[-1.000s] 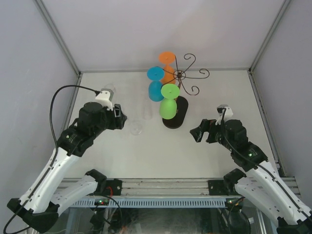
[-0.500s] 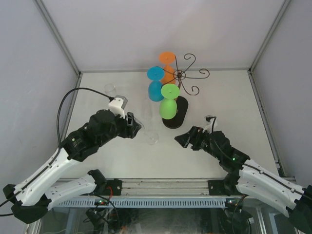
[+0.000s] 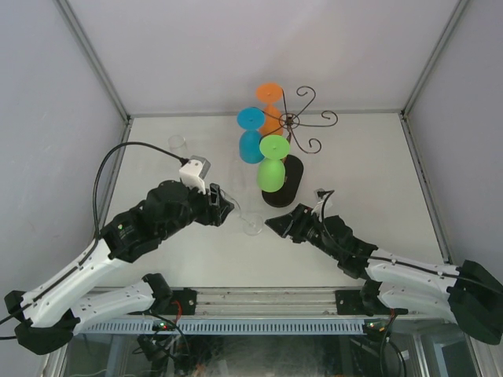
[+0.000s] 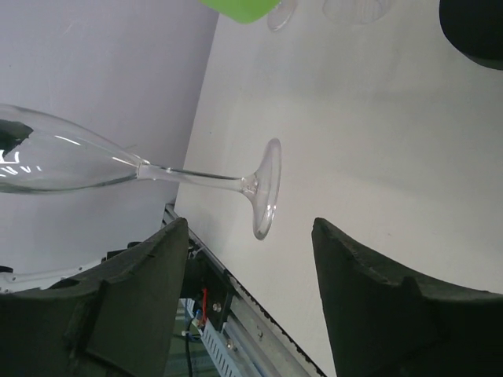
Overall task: Place the wine glass upside down on the wine glass rack
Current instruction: Turn the wine glass upside down at the wine rack.
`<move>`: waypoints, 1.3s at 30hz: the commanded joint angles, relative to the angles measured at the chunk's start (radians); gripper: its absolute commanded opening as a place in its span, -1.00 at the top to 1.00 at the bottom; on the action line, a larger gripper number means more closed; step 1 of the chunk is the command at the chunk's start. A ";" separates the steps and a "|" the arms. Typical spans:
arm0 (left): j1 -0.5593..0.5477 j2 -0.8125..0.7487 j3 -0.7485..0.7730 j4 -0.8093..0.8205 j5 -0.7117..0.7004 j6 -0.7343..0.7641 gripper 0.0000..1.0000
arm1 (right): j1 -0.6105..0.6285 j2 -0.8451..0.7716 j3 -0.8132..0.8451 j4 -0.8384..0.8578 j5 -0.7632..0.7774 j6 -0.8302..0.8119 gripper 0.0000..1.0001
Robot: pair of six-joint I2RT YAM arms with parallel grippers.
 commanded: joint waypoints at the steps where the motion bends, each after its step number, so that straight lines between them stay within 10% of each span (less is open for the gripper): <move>1: -0.015 -0.013 0.005 0.070 -0.015 -0.027 -0.03 | 0.011 0.076 0.005 0.180 0.025 0.053 -0.21; 17: -0.028 -0.013 0.020 0.099 0.008 -0.039 -0.02 | 0.012 0.286 0.039 0.354 -0.040 0.109 0.17; 31: -0.031 -0.021 0.011 0.109 0.010 -0.044 0.02 | 0.012 0.300 0.024 0.401 -0.031 0.102 1.00; 39: -0.031 -0.040 0.011 0.118 0.016 -0.053 -0.47 | 0.012 0.267 -0.001 0.389 -0.004 0.082 1.00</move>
